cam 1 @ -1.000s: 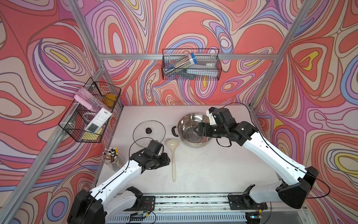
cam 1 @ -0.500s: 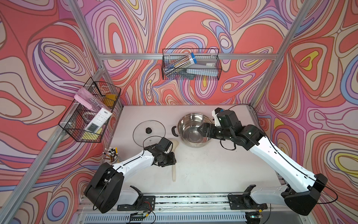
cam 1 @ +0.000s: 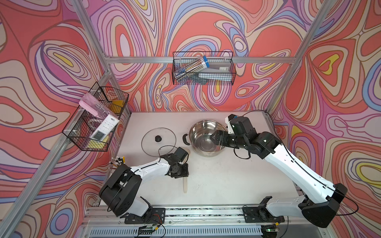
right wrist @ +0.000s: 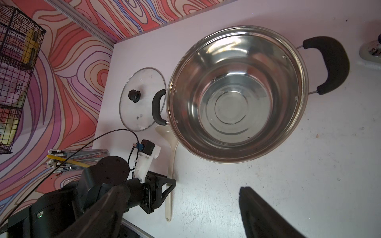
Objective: Stir the soup with a spoon
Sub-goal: Pick up the spoon from the center of the board.
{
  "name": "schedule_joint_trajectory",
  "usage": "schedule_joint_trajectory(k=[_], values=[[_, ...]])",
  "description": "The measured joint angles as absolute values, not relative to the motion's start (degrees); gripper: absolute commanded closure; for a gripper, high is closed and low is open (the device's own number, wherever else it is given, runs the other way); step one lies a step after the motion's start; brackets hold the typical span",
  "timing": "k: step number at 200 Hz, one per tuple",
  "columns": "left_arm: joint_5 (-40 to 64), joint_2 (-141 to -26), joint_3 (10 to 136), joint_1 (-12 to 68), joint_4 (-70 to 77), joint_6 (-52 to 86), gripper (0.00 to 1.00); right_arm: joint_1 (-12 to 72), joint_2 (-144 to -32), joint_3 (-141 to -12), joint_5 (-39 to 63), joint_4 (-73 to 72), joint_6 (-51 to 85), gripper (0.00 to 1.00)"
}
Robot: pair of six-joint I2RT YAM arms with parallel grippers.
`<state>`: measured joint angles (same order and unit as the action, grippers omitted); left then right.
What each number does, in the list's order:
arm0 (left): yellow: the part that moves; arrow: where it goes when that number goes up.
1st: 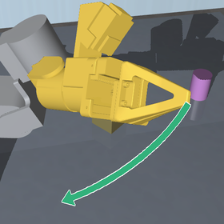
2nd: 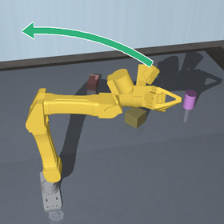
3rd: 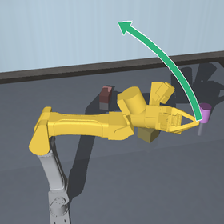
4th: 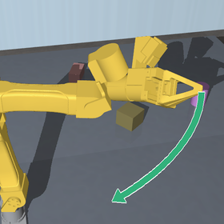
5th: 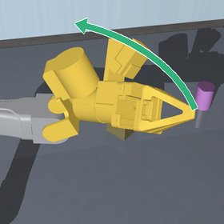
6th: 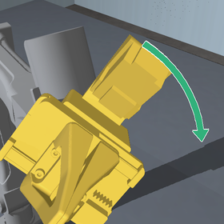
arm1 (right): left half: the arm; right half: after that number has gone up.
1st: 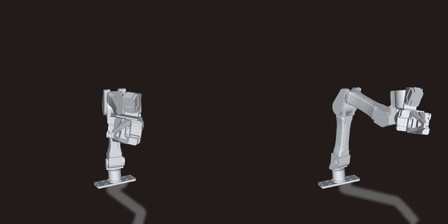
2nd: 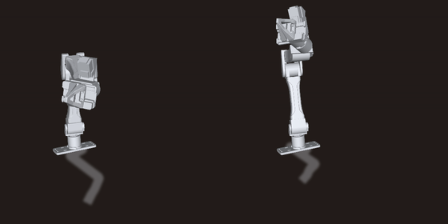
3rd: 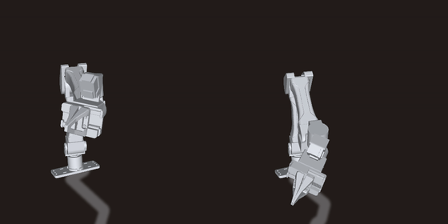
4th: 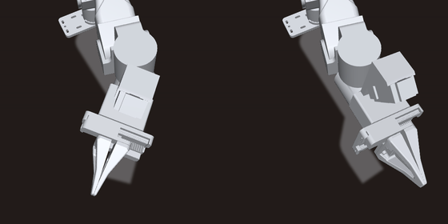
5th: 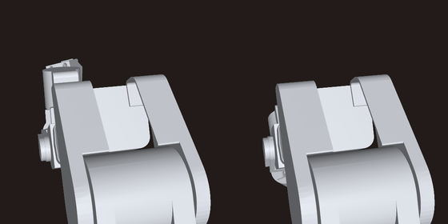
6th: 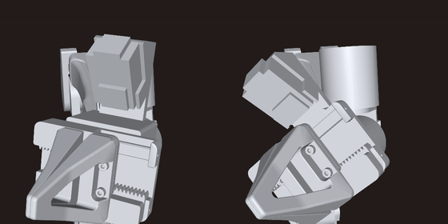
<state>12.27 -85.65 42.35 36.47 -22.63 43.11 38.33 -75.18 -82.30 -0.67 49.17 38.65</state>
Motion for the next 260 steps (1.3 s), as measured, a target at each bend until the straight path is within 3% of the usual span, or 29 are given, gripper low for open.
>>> schedule_joint_trajectory(k=[32, 92, 149, 196, 260], values=[[12.25, -86.98, 42.89, 36.64, -20.38, 43.77, 0.62, 38.33, -75.11, -82.30, -0.95, 50.19, 38.65, 0.11], [12.58, -87.81, 42.13, 37.36, -16.73, 45.89, 1.00, 38.33, -73.76, -82.28, -1.91, 51.05, 38.65, 0.11], [10.90, -81.69, 38.22, 37.85, -18.65, 47.05, 1.00, 38.33, -72.86, -81.62, -1.89, 50.35, 38.63, 0.11], [6.83, -69.67, 37.50, 37.85, -27.99, 48.88, 1.00, 38.35, -76.29, -83.22, -0.62, 49.93, 37.04, 0.11], [0.60, -55.64, 48.14, 37.85, -42.09, 49.32, 1.00, 38.35, -79.33, -86.46, 2.31, 47.94, 35.73, 0.11]])
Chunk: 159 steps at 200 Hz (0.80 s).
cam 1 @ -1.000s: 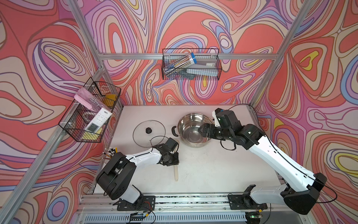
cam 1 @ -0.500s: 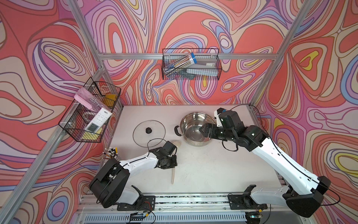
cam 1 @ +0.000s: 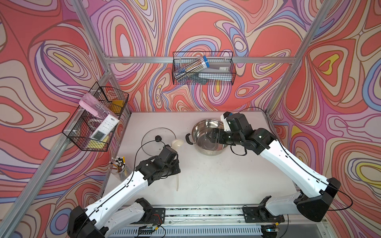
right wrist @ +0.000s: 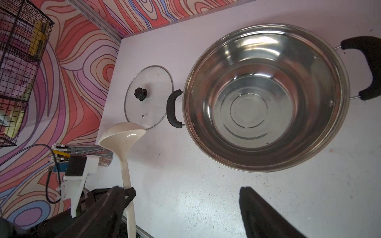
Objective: Stir the soup with a spoon
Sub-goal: Pick up the spoon from the center of the board.
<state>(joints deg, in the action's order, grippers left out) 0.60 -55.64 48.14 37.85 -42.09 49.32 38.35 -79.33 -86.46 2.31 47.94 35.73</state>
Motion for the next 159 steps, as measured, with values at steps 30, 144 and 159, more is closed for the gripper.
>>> schedule_joint_trajectory(k=[30, 144, 159], values=[[-0.97, -54.96, 55.42, 37.85, -46.22, 49.04, 1.00, 38.35, -79.31, -87.33, 4.58, 45.50, 35.38, 0.11], [7.33, -63.05, 72.44, 35.40, -29.87, 56.42, 1.00, 39.16, -76.47, -77.12, 21.54, 17.54, 44.12, 0.13], [9.67, -62.30, 69.30, 33.12, -22.20, 60.47, 1.00, 39.48, -75.88, -75.59, 22.83, 14.41, 46.04, 0.13]])
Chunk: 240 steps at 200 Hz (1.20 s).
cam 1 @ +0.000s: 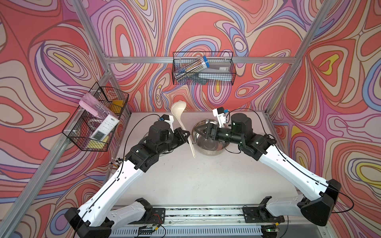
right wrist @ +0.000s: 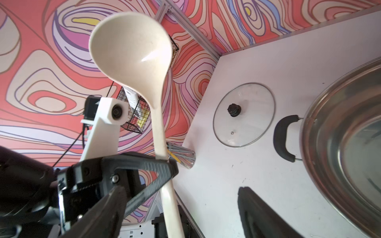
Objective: Stir the soup with a spoon
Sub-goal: Pick up the spoon from the center of the board.
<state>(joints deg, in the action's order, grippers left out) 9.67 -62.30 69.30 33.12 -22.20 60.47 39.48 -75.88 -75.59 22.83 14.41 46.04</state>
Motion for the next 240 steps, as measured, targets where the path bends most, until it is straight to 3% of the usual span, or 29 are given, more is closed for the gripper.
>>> schedule_joint_trajectory(k=[78, 144, 240], values=[[19.92, -65.34, 63.92, 25.63, 5.76, 80.42, 1.00, 39.53, -74.72, -74.78, 24.91, 7.03, 51.70, 0.23], [24.51, -65.34, 63.88, 25.50, 9.47, 83.00, 1.00, 39.53, -75.13, -75.72, 26.28, 5.52, 54.96, 0.45], [26.48, -64.84, 62.24, 25.50, 12.49, 84.16, 1.00, 39.86, -76.99, -77.10, 32.36, 6.33, 56.71, 0.62]])
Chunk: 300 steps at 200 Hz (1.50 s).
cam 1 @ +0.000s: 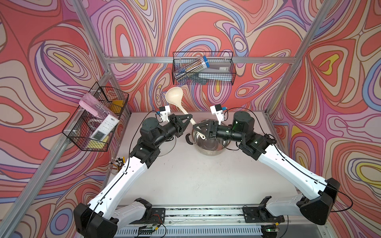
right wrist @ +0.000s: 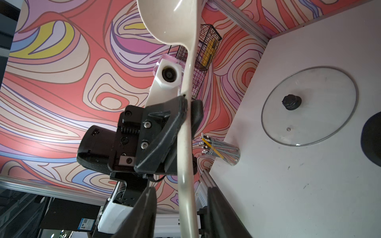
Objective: Stir the soup with a spoon
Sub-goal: Pick up the spoon from the center of the board, then stir the soup in the pan with a stick.
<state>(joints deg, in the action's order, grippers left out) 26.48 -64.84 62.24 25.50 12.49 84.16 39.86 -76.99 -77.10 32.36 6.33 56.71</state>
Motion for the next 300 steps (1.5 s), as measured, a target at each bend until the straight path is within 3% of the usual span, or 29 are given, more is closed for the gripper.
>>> schedule_joint_trajectory(k=[68, 91, 116, 139, 163, 210, 250, 300], values=[[26.89, -64.47, 60.62, 25.50, 15.55, 86.70, 1.00, 40.01, -76.99, -77.10, 33.50, 7.14, 56.86, 0.83], [27.00, -63.94, 59.46, 25.52, 16.73, 88.18, 1.00, 40.23, -76.97, -77.08, 34.24, 7.03, 57.04, 1.00], [27.05, -63.42, 58.52, 25.52, 17.52, 88.73, 0.68, 40.36, -77.01, -77.34, 34.48, 7.57, 57.10, 1.00], [26.76, -62.54, 57.49, 25.50, 15.77, 88.01, 0.30, 40.49, -77.87, -80.64, 32.34, 12.53, 55.75, 1.00], [25.39, -60.60, 57.43, 25.52, 8.29, 85.43, 0.17, 40.49, -81.65, -91.88, 26.11, 25.78, 50.13, 1.00], [17.34, -60.23, 71.53, 25.61, -26.74, 70.26, 0.08, 40.47, -93.03, -115.31, 7.25, 57.78, 36.12, 1.00], [5.37, -66.32, 87.61, 29.93, -49.17, 52.23, 0.05, 40.47, -95.96, -109.73, -3.60, 75.99, 29.36, 1.00], [-4.32, -75.59, 95.83, 33.17, -62.24, 38.44, 0.03, 40.47, -96.51, -102.94, -10.63, 85.45, 25.45, 1.00]])
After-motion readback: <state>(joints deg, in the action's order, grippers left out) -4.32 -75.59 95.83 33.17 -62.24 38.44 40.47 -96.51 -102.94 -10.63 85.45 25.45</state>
